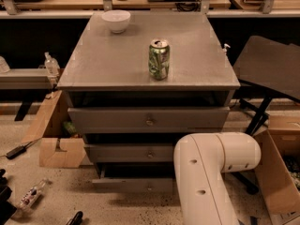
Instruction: Open bottom drawer
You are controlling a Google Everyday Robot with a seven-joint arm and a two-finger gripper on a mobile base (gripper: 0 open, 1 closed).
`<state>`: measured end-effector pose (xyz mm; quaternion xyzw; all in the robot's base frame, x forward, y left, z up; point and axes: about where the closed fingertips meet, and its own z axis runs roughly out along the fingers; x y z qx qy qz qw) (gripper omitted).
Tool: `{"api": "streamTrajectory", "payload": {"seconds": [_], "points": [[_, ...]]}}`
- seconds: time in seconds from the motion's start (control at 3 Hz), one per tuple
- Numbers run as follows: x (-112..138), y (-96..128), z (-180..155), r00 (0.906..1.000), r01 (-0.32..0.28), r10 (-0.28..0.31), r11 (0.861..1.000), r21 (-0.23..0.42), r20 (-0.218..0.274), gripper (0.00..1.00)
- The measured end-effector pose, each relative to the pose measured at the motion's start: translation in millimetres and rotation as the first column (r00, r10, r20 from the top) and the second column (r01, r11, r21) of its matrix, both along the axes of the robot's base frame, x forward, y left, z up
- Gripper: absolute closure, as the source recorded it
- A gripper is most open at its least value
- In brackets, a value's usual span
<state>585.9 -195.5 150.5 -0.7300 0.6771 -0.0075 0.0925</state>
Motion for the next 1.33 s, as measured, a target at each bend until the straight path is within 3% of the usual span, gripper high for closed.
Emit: {"api": "streamTrajectory", "payload": {"seconds": [1.33], "points": [[0.0, 0.0, 0.0, 1.0, 0.0, 0.0, 1.0, 0.0, 0.0, 1.0]]}}
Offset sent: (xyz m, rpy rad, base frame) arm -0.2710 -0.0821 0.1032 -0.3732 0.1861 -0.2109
